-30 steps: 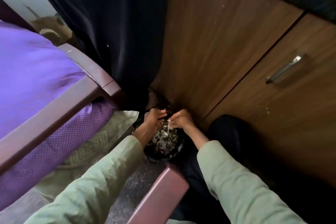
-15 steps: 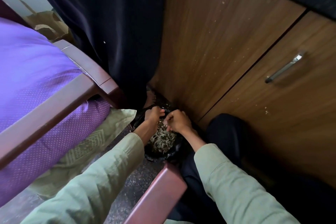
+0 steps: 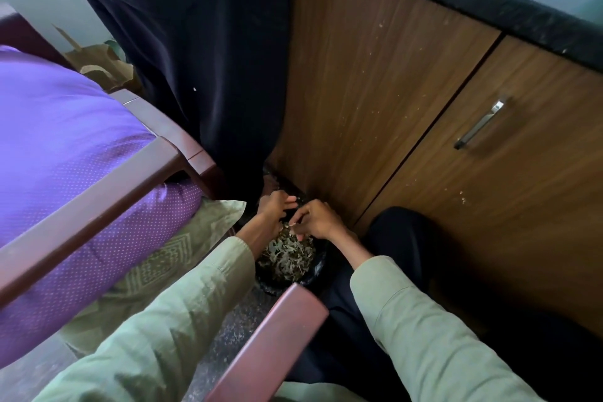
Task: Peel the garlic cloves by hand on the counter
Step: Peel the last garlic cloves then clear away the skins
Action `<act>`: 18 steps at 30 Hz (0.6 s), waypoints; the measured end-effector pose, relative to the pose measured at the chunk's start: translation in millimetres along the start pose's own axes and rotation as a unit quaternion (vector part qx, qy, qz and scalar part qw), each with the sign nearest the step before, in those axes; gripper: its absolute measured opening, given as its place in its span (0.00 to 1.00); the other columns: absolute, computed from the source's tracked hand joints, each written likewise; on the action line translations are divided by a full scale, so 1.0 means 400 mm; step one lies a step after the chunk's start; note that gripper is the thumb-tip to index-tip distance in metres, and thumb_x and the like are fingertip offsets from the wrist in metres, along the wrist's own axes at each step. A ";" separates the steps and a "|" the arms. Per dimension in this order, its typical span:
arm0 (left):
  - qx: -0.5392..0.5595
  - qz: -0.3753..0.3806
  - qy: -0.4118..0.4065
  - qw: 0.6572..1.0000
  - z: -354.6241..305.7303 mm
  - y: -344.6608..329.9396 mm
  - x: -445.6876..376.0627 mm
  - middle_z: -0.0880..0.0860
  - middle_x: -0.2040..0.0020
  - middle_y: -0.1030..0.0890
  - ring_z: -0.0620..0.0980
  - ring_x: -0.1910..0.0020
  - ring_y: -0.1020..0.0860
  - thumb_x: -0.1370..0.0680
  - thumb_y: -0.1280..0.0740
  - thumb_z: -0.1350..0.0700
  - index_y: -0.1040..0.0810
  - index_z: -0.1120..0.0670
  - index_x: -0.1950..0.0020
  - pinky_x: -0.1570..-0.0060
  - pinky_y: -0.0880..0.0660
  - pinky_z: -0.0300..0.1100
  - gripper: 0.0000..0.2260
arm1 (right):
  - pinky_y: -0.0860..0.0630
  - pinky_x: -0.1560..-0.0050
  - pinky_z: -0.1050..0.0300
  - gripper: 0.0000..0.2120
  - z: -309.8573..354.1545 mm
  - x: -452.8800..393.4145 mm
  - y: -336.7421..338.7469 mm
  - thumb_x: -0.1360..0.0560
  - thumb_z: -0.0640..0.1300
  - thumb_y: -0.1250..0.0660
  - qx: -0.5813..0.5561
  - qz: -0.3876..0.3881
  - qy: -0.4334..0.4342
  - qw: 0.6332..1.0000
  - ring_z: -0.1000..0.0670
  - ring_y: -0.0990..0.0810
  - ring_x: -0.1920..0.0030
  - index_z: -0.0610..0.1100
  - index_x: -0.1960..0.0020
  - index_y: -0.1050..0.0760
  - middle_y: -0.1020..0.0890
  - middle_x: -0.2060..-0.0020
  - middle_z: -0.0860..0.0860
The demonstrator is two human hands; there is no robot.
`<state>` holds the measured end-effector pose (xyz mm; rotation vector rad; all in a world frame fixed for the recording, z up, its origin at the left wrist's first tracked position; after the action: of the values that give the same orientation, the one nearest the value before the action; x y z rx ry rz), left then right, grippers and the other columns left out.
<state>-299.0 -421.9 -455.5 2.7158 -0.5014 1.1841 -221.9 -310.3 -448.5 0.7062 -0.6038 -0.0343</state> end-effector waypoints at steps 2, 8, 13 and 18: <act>-0.003 0.013 0.002 1.000 0.001 0.005 0.004 0.54 0.43 0.14 0.56 0.40 0.23 0.16 0.41 0.55 0.15 0.58 0.39 0.44 0.30 0.52 0.16 | 0.20 0.50 0.55 0.05 0.005 -0.001 -0.005 0.23 0.44 0.27 0.000 0.005 0.003 1.000 0.58 0.16 0.65 0.51 0.53 0.12 0.14 0.69 0.51; -0.094 0.031 0.006 0.995 0.026 0.025 -0.002 0.58 0.55 0.16 0.49 0.62 0.19 0.20 0.33 0.67 0.16 0.60 0.49 0.62 0.21 0.40 0.06 | 0.19 0.56 0.57 0.07 -0.011 -0.002 0.003 0.27 0.47 0.23 -0.047 -0.079 0.010 0.996 0.55 0.17 0.71 0.54 0.63 0.15 0.13 0.68 0.51; -0.082 0.084 0.017 0.993 0.052 0.035 -0.010 0.57 0.65 0.17 0.44 0.74 0.18 0.19 0.33 0.71 0.19 0.63 0.57 0.71 0.21 0.33 0.08 | 0.25 0.61 0.60 0.06 -0.041 -0.012 0.001 0.30 0.43 0.19 -0.067 -0.084 0.000 0.994 0.55 0.19 0.73 0.49 0.62 0.16 0.17 0.75 0.51; -0.073 0.108 0.061 0.990 0.074 0.053 -0.017 0.55 0.58 0.12 0.47 0.61 0.15 0.17 0.29 0.57 0.17 0.60 0.44 0.60 0.16 0.39 0.06 | 0.29 0.65 0.59 0.13 -0.050 -0.016 -0.009 0.33 0.50 0.15 -0.048 -0.068 0.014 0.996 0.59 0.23 0.75 0.50 0.54 0.16 0.18 0.75 0.52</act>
<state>-290.2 -447.5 -480.9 2.4962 -0.8475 1.2981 -216.0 -299.5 -465.9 0.6518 -0.5229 -0.1795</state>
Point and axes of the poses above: each hand's wrist, its own x-axis away from the middle knuckle, its own y-axis out of the back of the hand, z = x × y, the point moved 3 cm from there along -x, towards the middle knuckle
